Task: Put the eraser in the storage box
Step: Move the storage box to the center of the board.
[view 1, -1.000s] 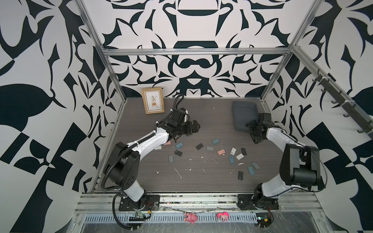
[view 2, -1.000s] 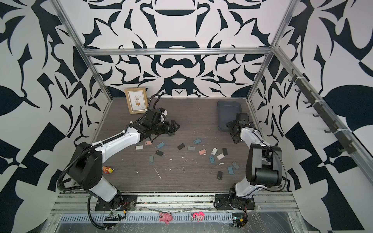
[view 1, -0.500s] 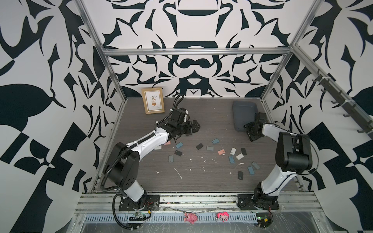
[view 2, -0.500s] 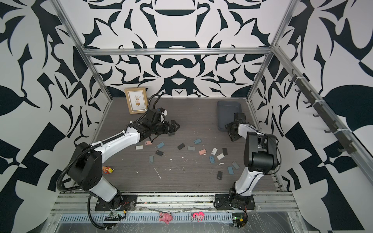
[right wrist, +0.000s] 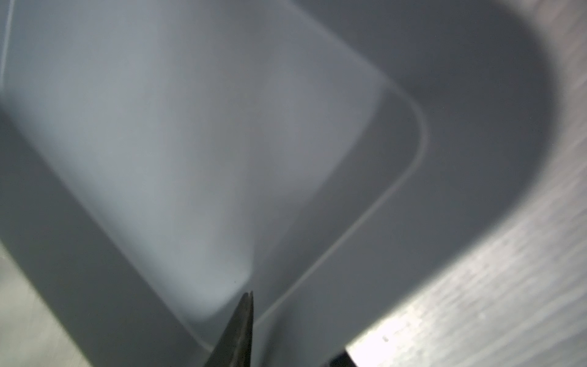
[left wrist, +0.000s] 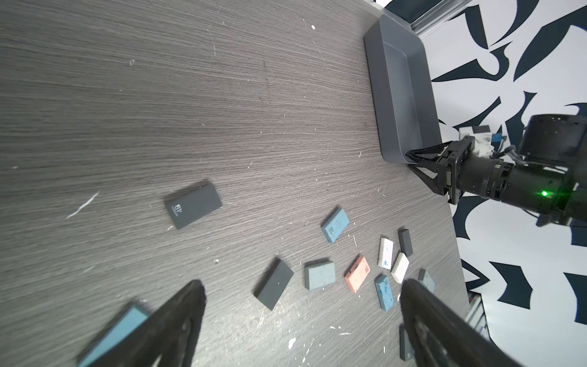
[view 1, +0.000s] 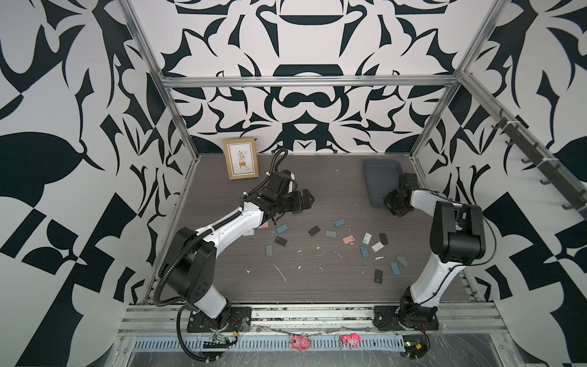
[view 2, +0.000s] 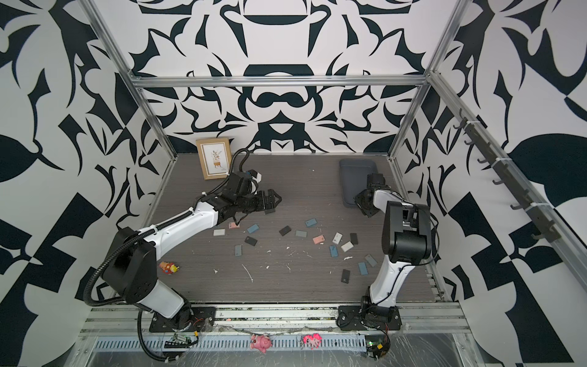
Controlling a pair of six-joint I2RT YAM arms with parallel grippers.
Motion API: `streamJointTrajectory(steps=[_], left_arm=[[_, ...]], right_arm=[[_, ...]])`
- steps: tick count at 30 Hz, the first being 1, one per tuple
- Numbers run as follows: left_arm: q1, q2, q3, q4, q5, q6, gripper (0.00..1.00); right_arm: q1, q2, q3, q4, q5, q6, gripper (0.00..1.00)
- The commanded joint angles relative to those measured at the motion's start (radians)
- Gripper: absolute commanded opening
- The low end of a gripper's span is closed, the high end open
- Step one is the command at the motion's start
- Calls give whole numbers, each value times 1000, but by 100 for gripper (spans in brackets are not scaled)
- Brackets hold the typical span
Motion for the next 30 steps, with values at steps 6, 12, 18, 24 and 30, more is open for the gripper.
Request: streamJointTrajectory(steps=[6, 12, 18, 24, 30], left_arm=[[-1, -69, -57, -21, -34, -18, 99], [0, -103, -91, -32, -48, -24, 99], [0, -125, -123, -31, -59, -25, 99], [0, -143, -135, -35, -66, -23, 99], [2, -157, -155, -38, -78, -23, 99]], right_arm=[[3, 69, 128, -117, -16, -199, 20], [44, 127, 218, -167, -13, -306, 15], [110, 183, 338, -246, 20, -452, 9], [178, 241, 448, -304, 45, -573, 4], [224, 282, 511, -327, 66, -684, 2]])
